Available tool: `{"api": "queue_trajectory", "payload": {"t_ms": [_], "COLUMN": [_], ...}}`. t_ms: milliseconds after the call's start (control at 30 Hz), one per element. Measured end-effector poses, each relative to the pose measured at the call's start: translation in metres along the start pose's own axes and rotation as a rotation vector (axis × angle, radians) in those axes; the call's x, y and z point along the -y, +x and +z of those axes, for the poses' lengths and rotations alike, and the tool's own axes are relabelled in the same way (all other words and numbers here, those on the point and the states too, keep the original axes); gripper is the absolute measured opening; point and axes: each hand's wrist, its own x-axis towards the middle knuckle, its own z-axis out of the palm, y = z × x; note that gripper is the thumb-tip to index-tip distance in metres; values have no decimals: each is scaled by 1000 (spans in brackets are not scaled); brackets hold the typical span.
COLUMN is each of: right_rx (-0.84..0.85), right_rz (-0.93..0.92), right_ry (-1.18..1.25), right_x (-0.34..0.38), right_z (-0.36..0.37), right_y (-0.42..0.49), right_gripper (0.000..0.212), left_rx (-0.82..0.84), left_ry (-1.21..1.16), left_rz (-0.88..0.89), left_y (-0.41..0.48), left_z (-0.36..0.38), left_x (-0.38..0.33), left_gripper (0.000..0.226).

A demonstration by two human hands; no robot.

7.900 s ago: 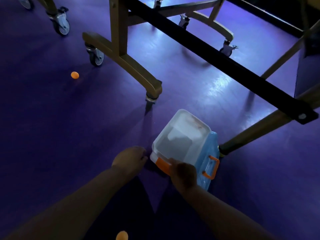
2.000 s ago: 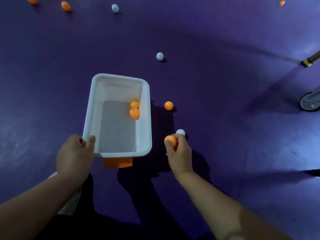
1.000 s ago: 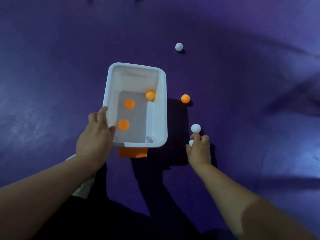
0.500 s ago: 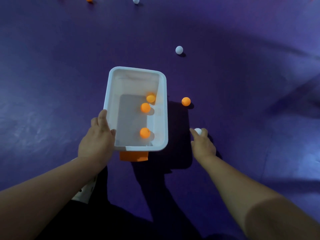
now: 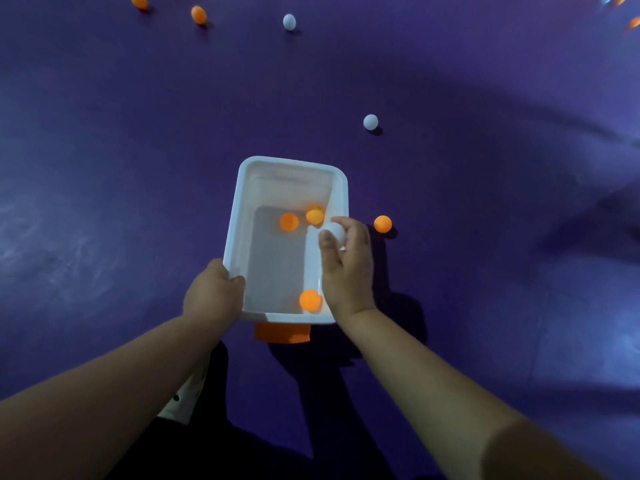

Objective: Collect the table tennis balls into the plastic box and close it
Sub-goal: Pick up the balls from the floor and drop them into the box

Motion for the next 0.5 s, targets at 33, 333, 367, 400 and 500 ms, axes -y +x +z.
{"api": "queue_trajectory", "payload": {"t_ms": [33,333,367,400,500], "right_rx": [-8,85,189,266,406], "right_rz": [-18,247,217,205,252], "right_ry": [-29,-645,-770,-847,-906], "right_x": [-1,-79,-85,-88,-93], "right_z": [4,-20,-22,-22,-20], "right_y": [5,78,81,84,92], "right_gripper": [44,38,44,48,56], "left_rx": [2,120,135,148,174], "left_ry": [-9,81,79,69,28], "left_rz": [5,31,29,18,-26], "left_y": [1,16,18,19,22], "left_z": [0,-5,-7,-9,-13], "left_x": [1,11,12,12,14], "left_gripper": [11,8,8,9,17]}}
